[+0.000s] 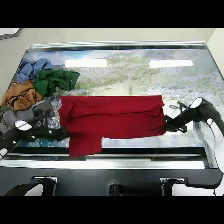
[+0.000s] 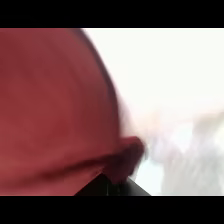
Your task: Fold the shirts.
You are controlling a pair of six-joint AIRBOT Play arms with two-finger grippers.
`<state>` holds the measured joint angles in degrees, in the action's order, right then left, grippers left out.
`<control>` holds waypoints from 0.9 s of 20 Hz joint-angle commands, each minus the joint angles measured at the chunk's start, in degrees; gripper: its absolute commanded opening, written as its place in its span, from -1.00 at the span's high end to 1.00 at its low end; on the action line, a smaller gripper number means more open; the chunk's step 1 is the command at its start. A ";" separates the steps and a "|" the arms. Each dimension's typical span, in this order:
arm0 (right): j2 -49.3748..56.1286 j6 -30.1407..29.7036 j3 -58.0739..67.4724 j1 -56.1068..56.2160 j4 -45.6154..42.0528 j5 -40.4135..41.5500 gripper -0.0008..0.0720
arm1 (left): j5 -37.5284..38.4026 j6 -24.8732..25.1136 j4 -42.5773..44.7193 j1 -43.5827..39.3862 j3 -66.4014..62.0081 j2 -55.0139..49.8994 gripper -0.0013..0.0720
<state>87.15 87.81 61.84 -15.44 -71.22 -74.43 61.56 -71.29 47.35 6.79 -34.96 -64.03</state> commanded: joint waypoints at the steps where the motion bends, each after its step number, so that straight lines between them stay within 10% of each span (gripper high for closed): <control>1: -4.92 -1.05 4.48 0.26 2.27 0.33 0.86 | 5.99 -0.76 1.88 1.97 -10.62 3.78 0.89; 7: 1.55 6.01 20.59 8.46 -4.59 15.19 0.86 | 5.31 -2.86 5.68 2.08 -32.83 -8.85 0.89; 16: 21.44 11.28 34.95 9.99 0.76 15.23 0.84 | 4.90 -5.51 5.55 1.81 -49.42 -36.59 0.88; 18: 22.45 12.26 34.95 9.99 3.48 15.02 0.44 | 4.90 -7.32 5.51 1.70 -49.42 -38.40 0.61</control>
<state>106.69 98.04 95.70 -5.69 -71.64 -59.40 66.43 -76.64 52.97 8.67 -82.67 -97.78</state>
